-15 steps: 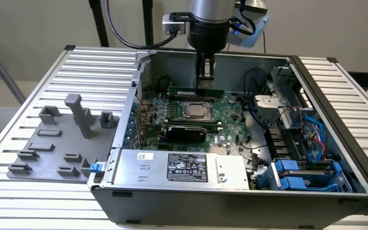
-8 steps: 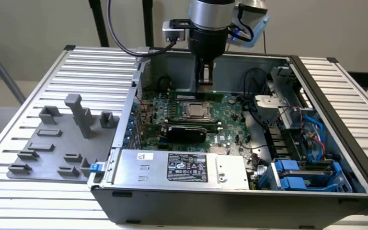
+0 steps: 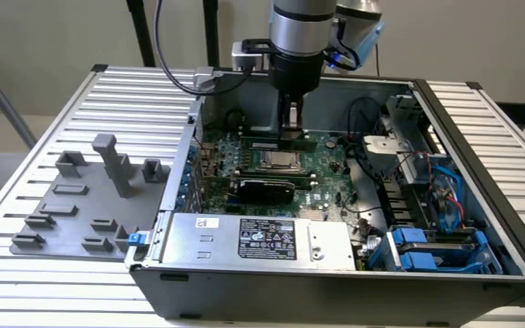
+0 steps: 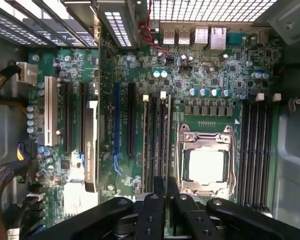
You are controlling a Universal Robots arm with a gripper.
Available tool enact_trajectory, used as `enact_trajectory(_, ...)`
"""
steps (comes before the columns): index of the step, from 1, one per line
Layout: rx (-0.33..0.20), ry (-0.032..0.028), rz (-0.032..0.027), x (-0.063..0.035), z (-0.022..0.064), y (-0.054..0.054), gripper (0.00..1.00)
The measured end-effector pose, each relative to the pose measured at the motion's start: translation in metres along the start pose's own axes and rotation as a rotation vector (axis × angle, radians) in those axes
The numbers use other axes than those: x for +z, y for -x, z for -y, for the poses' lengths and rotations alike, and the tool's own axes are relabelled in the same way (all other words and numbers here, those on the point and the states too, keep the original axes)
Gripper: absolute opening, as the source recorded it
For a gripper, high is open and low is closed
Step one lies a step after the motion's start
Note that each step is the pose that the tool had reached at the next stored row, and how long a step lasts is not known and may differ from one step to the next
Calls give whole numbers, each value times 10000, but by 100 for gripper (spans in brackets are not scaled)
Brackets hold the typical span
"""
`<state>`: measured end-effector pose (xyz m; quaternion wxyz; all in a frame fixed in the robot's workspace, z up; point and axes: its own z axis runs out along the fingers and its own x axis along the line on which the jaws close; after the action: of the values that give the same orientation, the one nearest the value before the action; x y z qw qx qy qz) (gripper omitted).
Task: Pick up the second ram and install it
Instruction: 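Insert the second ram into the second slot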
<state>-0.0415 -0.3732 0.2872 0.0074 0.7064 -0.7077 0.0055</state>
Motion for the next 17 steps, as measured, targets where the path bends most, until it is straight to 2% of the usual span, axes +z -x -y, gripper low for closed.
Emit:
enact_trajectory(5, 1, -7, 83, 92, 2, -24, 0)
enact_trajectory(12, 16, -10, 128, 220, 2, -25, 0)
enact_trajectory(17, 79, -8, 180, 310, 3, -23, 0)
